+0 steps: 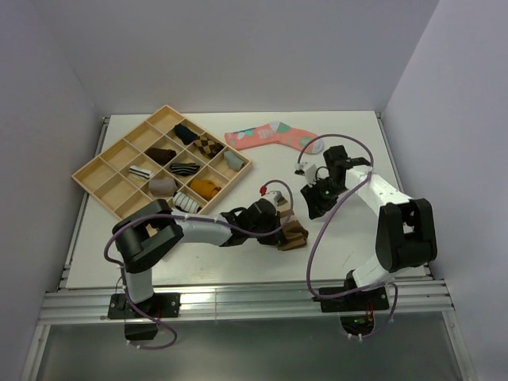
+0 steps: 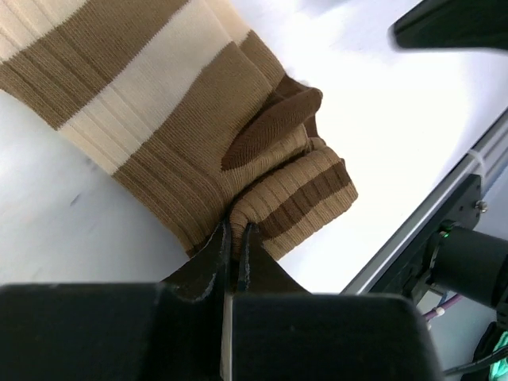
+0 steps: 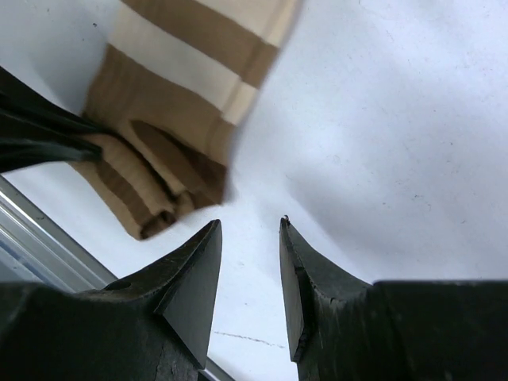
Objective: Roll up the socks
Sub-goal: Roll the sock at the center of the board.
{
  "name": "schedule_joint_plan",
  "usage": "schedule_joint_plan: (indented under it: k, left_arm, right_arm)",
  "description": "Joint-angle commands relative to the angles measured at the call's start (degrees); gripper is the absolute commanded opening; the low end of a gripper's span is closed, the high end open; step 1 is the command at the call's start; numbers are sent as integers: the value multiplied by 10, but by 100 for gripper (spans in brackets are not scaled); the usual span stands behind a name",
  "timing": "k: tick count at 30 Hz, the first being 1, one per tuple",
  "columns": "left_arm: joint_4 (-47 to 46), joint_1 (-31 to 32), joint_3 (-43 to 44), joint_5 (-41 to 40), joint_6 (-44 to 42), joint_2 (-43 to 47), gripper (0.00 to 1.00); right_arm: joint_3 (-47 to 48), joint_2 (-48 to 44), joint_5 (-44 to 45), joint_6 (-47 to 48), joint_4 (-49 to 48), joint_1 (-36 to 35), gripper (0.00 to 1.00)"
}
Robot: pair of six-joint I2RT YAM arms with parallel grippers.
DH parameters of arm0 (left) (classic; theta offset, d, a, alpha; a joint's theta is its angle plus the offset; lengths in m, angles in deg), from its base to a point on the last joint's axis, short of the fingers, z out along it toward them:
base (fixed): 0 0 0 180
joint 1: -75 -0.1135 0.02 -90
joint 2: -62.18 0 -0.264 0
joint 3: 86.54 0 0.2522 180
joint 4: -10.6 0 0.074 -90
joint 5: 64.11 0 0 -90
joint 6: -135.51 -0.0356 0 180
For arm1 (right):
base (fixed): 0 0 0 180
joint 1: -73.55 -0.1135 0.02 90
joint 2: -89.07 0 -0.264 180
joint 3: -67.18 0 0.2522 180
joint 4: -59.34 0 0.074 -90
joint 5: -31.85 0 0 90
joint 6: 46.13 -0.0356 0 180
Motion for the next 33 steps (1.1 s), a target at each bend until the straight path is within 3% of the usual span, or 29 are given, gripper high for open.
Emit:
schedule_joint_plan:
  k: [1, 5, 11, 16, 19, 26, 33]
  left_arm:
    - [150, -3, -41, -41, 12, 25, 0]
    - [169, -6, -60, -52, 26, 52, 0]
    - [190, -12, -24, 66, 3, 34, 0]
    - [228, -54, 13, 199, -6, -9, 0]
    - [261, -73, 39, 233, -15, -32, 0]
    - [300, -101, 96, 270, -18, -75, 0]
    - [297, -104, 124, 292, -3, -112, 0]
  right_arm:
    - [1, -20, -1, 0, -21, 4, 43]
    - [5, -24, -27, 20, -9, 4, 42]
    - [-41, -104, -54, 88, -10, -10, 42]
    - [-76, -181, -79, 162, 4, -27, 44]
    - [-109, -218, -83, 202, 5, -44, 45]
    - [-188, -271, -75, 252, -21, -126, 49]
    - [-204, -283, -92, 266, -27, -173, 54]
